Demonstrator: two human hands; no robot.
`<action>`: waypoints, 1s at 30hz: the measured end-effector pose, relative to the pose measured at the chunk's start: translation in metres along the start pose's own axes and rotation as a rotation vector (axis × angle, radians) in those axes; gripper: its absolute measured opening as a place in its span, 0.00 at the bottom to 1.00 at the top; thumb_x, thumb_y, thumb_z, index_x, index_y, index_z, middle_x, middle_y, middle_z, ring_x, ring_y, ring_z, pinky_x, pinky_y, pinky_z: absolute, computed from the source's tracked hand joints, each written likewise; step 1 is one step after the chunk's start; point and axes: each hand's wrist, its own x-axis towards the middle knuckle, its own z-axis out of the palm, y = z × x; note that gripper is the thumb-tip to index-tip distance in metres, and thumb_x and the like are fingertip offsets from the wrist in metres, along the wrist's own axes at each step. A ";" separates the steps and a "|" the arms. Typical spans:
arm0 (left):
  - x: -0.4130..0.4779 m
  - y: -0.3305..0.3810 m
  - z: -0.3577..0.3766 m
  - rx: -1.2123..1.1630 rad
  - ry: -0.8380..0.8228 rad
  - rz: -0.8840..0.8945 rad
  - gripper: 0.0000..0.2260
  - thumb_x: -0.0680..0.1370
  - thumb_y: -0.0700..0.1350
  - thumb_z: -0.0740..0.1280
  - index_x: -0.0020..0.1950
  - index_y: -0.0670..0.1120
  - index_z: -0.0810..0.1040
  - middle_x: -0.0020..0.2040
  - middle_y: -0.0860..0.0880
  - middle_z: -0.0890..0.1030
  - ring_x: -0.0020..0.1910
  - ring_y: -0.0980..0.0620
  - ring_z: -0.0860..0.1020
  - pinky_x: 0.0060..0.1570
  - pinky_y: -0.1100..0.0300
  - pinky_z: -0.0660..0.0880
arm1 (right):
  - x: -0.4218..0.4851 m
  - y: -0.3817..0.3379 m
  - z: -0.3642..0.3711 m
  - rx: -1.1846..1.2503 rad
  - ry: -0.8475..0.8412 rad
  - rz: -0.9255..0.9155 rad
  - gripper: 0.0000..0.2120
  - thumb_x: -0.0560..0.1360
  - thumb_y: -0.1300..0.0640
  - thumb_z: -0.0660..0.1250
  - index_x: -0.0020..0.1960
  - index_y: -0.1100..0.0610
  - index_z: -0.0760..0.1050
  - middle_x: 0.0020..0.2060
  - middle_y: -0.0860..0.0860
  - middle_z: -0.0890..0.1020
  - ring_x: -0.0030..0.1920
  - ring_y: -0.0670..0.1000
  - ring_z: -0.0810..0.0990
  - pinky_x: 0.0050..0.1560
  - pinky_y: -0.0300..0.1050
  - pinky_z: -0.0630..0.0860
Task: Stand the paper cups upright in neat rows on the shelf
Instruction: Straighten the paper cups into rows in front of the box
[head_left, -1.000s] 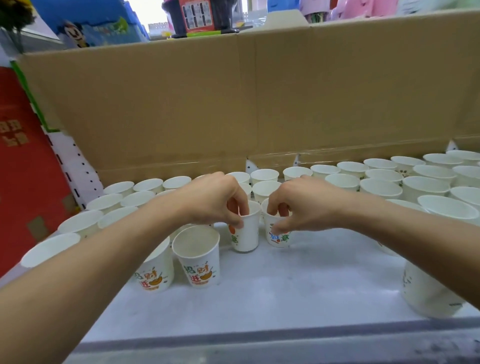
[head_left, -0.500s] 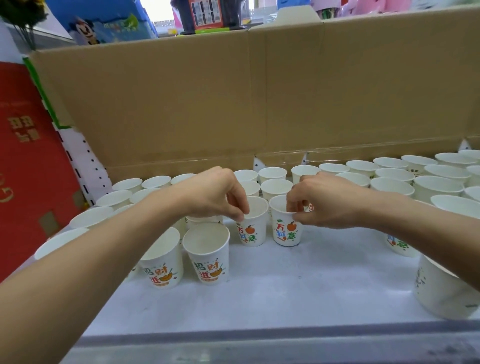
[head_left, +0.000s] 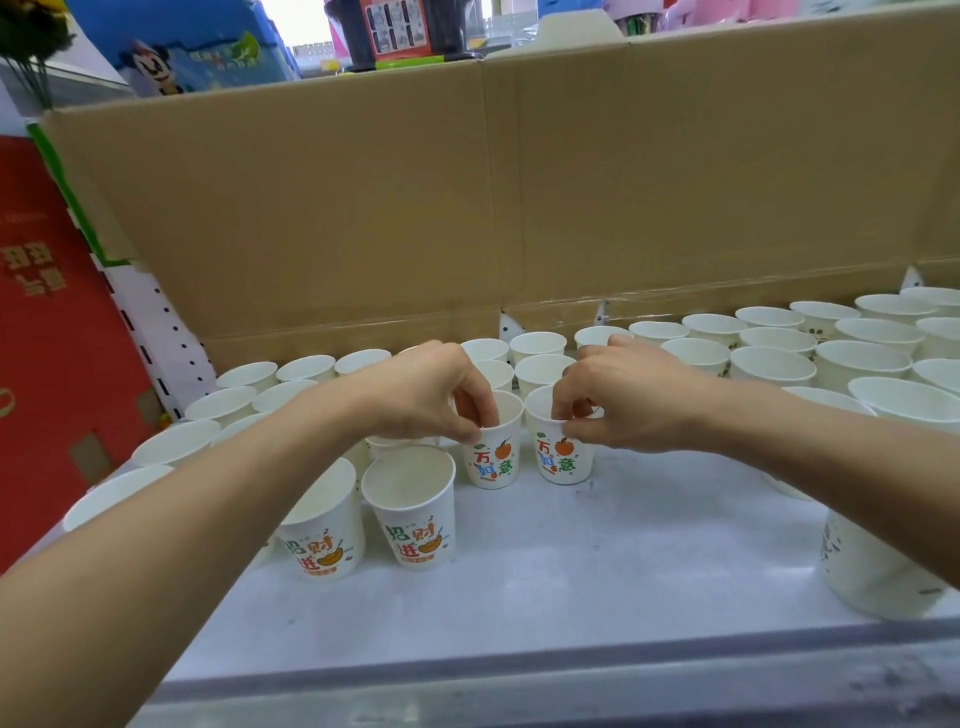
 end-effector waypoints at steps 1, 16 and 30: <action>0.000 -0.001 0.000 -0.008 -0.007 0.005 0.07 0.72 0.44 0.74 0.47 0.55 0.84 0.42 0.59 0.84 0.42 0.66 0.79 0.35 0.78 0.69 | 0.000 0.000 0.000 -0.005 -0.004 -0.002 0.08 0.76 0.49 0.63 0.48 0.48 0.80 0.41 0.44 0.82 0.47 0.48 0.75 0.44 0.42 0.60; -0.057 -0.031 -0.020 0.029 0.117 -0.130 0.06 0.77 0.52 0.68 0.50 0.55 0.84 0.46 0.61 0.83 0.46 0.67 0.77 0.44 0.73 0.70 | -0.002 -0.027 -0.019 0.099 0.056 -0.021 0.15 0.75 0.40 0.63 0.60 0.41 0.74 0.56 0.40 0.76 0.57 0.43 0.70 0.57 0.44 0.64; -0.026 0.149 0.076 -0.417 0.289 0.299 0.33 0.72 0.63 0.67 0.72 0.68 0.54 0.71 0.67 0.61 0.68 0.67 0.62 0.68 0.61 0.65 | -0.151 0.038 -0.058 0.617 0.420 0.392 0.11 0.77 0.55 0.66 0.58 0.47 0.79 0.52 0.40 0.82 0.53 0.39 0.79 0.53 0.43 0.78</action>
